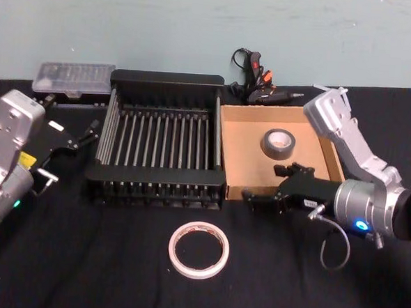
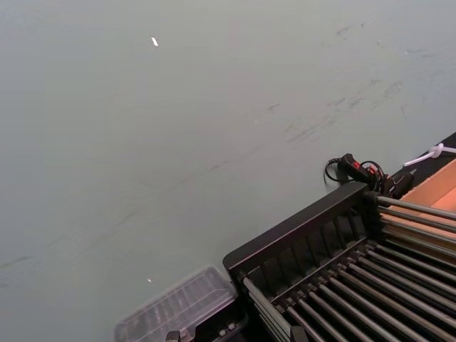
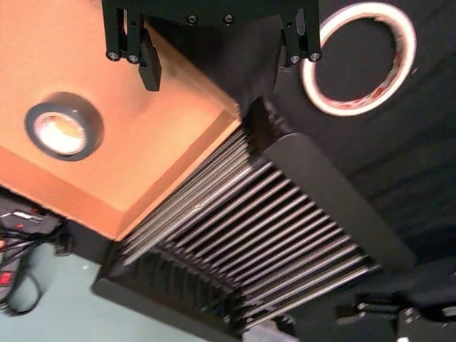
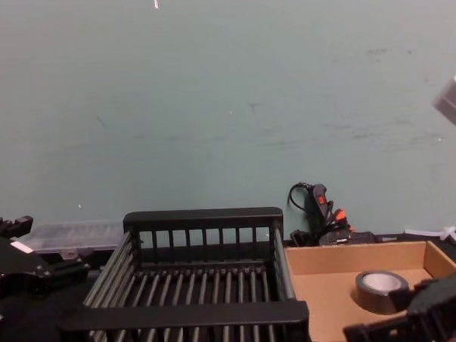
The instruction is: Pick up the white tape and place it into the black box , Pick up the silver tape and place it into the brown box.
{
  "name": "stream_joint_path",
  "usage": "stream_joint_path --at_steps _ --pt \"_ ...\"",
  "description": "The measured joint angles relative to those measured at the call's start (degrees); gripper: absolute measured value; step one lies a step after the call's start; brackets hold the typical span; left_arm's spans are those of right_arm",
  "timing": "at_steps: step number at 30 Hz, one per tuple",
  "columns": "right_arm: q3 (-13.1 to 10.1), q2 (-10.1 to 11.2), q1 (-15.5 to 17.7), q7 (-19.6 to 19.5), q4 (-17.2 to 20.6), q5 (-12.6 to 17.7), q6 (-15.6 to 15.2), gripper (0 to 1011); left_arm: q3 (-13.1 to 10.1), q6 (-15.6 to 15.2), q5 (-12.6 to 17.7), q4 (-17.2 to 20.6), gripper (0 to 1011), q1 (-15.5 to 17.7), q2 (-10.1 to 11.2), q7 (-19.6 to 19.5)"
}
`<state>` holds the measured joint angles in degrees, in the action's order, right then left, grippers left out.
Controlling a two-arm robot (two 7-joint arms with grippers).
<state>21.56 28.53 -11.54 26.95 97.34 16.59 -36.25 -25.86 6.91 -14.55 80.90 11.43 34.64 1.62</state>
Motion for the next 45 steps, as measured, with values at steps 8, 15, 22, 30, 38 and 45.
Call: stream_joint_path --at_steps 8,15,22,30,38,45 --pt "1.71 1.27 0.96 -0.12 2.37 0.61 -1.52 1002 -0.01 0.0 0.0 0.0 1001 0.0 0.0 0.0" --pt "4.1 1.82 0.92 -0.13 3.63 1.16 -3.14 1003 0.0 0.0 0.0 0.0 1001 0.0 0.0 0.0" --pt "6.68 1.64 -0.45 -0.31 3.35 1.07 -4.41 1003 0.0 0.0 0.01 0.0 1001 0.0 0.0 0.0" --pt "8.94 0.8 -2.08 -0.95 2.09 -0.31 -5.62 1003 0.0 0.0 0.0 0.0 1001 0.0 0.0 0.0" --pt "10.59 -0.02 -3.41 -0.76 0.43 -1.82 -5.99 1003 0.0 0.0 0.01 0.0 1001 0.0 0.0 0.0" --pt "11.77 -0.85 -4.32 -0.23 -1.0 -3.57 -5.8 1002 0.0 0.0 0.0 0.0 1001 0.0 0.0 0.0"
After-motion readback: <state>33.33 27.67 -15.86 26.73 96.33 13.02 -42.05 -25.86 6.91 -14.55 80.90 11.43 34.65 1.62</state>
